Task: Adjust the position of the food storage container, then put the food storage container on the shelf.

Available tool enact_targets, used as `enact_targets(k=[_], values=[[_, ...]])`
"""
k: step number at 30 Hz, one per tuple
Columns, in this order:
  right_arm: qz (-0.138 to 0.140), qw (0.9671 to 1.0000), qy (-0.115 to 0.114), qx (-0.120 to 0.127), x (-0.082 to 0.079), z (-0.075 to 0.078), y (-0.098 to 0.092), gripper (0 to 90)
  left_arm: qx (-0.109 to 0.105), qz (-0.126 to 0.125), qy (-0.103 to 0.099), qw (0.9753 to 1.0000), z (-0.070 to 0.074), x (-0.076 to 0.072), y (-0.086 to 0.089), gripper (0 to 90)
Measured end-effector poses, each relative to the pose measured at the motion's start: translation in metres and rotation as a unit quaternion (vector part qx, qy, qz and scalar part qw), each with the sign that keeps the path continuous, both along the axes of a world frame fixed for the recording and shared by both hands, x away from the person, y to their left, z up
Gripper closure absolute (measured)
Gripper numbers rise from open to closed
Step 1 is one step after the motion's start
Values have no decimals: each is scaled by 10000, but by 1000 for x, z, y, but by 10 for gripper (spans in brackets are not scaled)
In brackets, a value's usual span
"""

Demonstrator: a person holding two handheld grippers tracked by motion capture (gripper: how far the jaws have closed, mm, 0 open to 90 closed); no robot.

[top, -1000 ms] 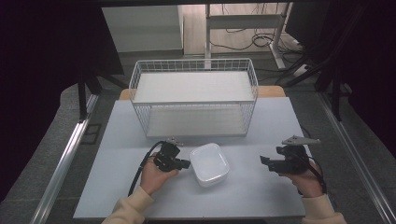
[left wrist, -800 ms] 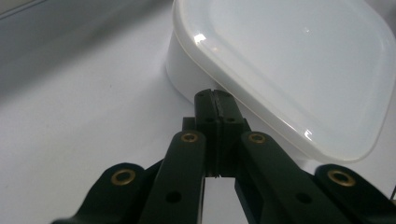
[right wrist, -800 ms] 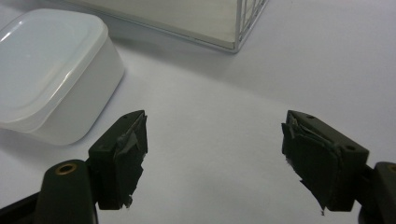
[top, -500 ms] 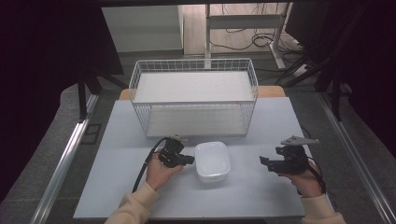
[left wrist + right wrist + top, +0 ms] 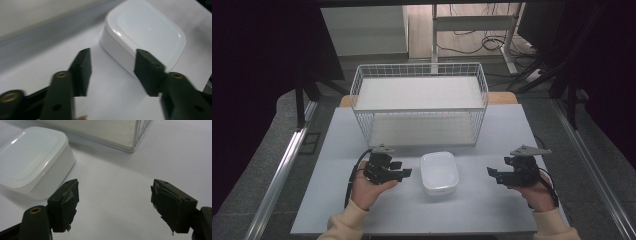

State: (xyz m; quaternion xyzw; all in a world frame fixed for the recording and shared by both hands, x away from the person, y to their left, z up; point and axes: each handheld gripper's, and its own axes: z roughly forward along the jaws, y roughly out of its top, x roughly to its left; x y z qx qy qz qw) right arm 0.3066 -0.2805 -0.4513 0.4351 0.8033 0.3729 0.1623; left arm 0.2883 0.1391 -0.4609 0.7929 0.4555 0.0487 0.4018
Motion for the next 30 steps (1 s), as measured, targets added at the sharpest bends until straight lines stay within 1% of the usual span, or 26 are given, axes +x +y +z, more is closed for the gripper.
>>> enact_targets(k=[2, 4, 6, 9, 13, 15, 18, 20, 21, 22, 24, 29, 30], values=[[24, 10000, -1, 45, 0, 1, 1, 220, -93, 81, -44, 9999, 4, -2, 5, 384], [56, 10000, -11, 72, 0, 2, 1, 221, -175, 130, -64, 9997, 7, -2, 8, 358], [72, 9999, 7, 118, -1, 2, 2, 221, -231, 135, -73, 9996, 9, -2, 10, 349], [107, 9998, 18, 185, -1, 3, 3, 220, -260, 157, -85, 9995, 11, -3, 12, 337], [146, 9994, -4, 305, 1, 5, 5, 200, -324, 251, -62, 9991, 12, -5, 14, 311], [167, 9991, -2, 379, 2, 6, 7, 197, -387, 279, -44, 9989, 13, -5, 15, 304], [233, 9984, 65, 505, 2, 7, 10, 198, -452, 291, -26, 9986, 14, -4, 15, 301], [289, 9981, 81, 540, 2, 7, 12, 203, -526, 281, 11, 9982, 13, -2, 15, 301], [289, 9981, 81, 540, 2, 7, 12, 203, -526, 281, 11, 9982, 13, -2, 15, 301], [341, 9976, 110, 585, 2, 8, 15, 211, -613, 286, 60, 9977, 13, -1, 14, 301], [371, 9972, 145, 633, 2, 9, 18, 219, -677, 297, 104, 9972, 13, 0, 13, 300], [432, 9961, 255, 728, 4, 14, 27, 237, -733, 260, 95, 9969, 17, -1, 9, 294], [434, 9959, 295, 736, 5, 14, 29, 240, -823, 228, 122, 9963, 19, 1, 8, 293]])
